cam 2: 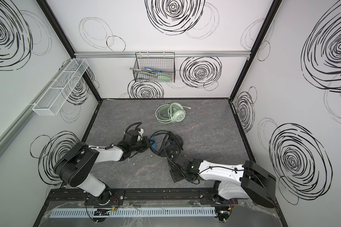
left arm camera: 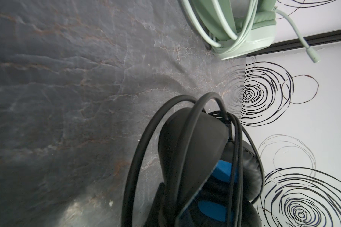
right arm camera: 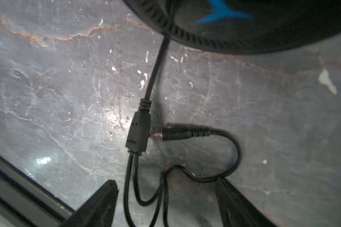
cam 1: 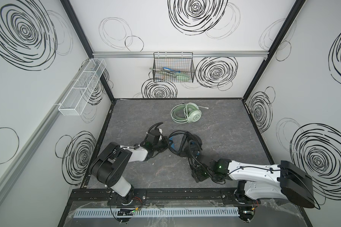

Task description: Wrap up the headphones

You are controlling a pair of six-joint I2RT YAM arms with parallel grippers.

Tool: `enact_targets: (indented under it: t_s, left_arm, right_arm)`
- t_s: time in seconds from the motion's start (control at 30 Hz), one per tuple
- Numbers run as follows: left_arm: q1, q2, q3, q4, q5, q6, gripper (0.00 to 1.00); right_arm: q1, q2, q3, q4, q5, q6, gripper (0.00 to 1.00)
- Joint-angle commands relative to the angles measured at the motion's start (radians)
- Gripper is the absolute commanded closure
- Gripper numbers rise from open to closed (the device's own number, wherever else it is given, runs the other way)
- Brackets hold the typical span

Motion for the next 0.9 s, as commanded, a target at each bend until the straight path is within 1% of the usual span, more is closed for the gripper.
enact_targets:
  t_s: [0.0, 0.03, 0.1, 0.17, 0.23, 0.37, 0.4, 0.5, 0.57, 0.63, 0.73, 0.87]
  left_arm:
    - [0.013, 0.001, 0.026, 0.05, 0.031, 0.001, 1.0]
    - [0.011, 0.002, 0.025, 0.053, 0.035, 0.001, 1.0]
    - [0.011, 0.003, 0.024, 0.053, 0.036, -0.002, 1.0]
    - [0.011, 0.003, 0.018, 0.06, 0.034, -0.012, 1.0]
    - [0.012, 0.005, 0.014, 0.065, 0.032, -0.023, 1.0]
    - [0.013, 0.013, 0.018, 0.079, 0.029, -0.029, 1.0]
    - [0.014, 0.016, 0.019, 0.096, 0.028, -0.029, 1.0]
    - [0.014, 0.022, 0.026, 0.1, 0.025, -0.028, 1.0]
    - [0.014, 0.028, 0.029, 0.107, 0.027, -0.029, 1.0]
    - [0.014, 0.03, 0.027, 0.111, 0.025, -0.028, 1.0]
    - [0.013, 0.026, 0.014, 0.119, 0.021, -0.029, 1.0]
    - [0.01, 0.013, -0.005, 0.12, 0.016, -0.021, 1.0]
  right_arm:
    - [0.035, 0.048, 0.034, -0.002, 0.059, 0.012, 0.35]
    - [0.044, 0.059, 0.043, -0.005, 0.072, 0.019, 0.43]
    - [0.053, 0.078, 0.06, -0.021, 0.084, 0.033, 0.54]
    - [0.07, 0.094, 0.077, -0.037, 0.096, 0.042, 0.69]
    - [0.092, 0.1, 0.092, -0.05, 0.106, 0.046, 0.81]
    - [0.155, 0.112, 0.146, -0.076, 0.108, 0.036, 0.98]
    - [0.173, 0.117, 0.167, -0.086, 0.109, 0.026, 1.0]
    - [0.239, 0.129, 0.258, -0.109, 0.116, -0.026, 1.0]
    - [0.259, 0.136, 0.32, -0.118, 0.091, -0.065, 1.0]
    - [0.258, 0.142, 0.367, -0.11, 0.062, -0.106, 1.0]
    - [0.245, 0.171, 0.452, -0.11, 0.072, -0.162, 1.0]
    - [0.181, 0.228, 0.584, -0.135, 0.05, -0.248, 1.0]
